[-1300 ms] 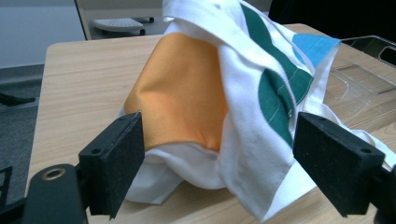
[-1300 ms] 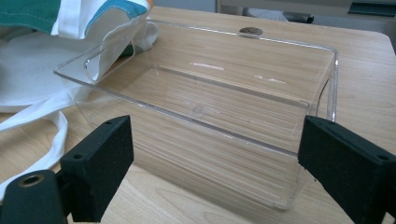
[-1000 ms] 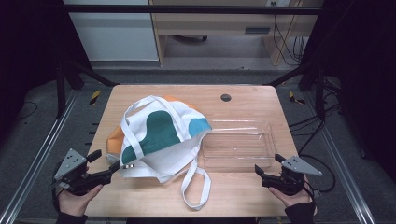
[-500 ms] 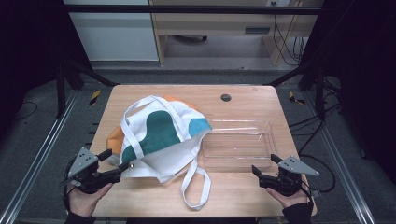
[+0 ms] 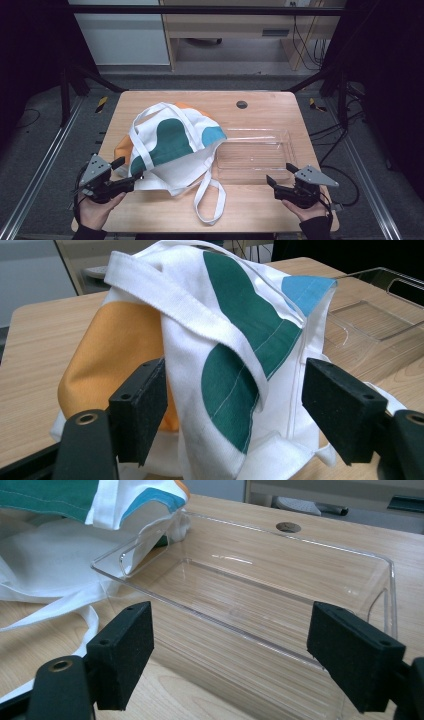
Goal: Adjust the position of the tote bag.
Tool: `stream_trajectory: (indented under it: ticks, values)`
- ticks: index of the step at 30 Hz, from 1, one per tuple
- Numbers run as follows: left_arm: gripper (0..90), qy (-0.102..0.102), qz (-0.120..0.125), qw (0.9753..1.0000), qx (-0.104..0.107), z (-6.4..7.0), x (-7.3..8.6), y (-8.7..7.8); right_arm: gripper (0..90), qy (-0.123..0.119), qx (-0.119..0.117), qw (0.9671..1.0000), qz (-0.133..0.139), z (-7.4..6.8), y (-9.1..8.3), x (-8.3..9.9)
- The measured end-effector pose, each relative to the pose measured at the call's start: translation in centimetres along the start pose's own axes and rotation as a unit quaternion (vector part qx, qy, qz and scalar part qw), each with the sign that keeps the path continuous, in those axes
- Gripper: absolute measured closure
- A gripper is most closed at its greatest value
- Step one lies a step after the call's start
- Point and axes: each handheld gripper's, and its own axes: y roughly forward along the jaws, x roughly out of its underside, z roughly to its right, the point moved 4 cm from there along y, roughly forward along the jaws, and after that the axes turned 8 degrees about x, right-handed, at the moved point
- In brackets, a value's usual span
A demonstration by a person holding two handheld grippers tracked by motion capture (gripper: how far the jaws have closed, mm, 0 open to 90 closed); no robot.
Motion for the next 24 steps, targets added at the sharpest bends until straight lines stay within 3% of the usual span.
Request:
stream_trajectory:
  ticks: [9,19,24]
  values:
    - [27.5,0.015,-0.005,0.9999,-0.003,0.5,-1.3,1.3,20.1,-0.009,-0.010,0.9999,0.007,-0.9,0.1,-0.8]
    - [29.8,0.016,-0.013,0.9997,-0.012,0.5,-0.7,2.1,22.7,-0.013,-0.033,0.9994,0.005,-2.3,0.6,-1.4]
    - [31.9,0.011,-0.014,0.9997,-0.017,0.0,-0.2,2.0,24.0,-0.021,-0.050,0.9985,0.006,-3.7,1.1,-1.9]
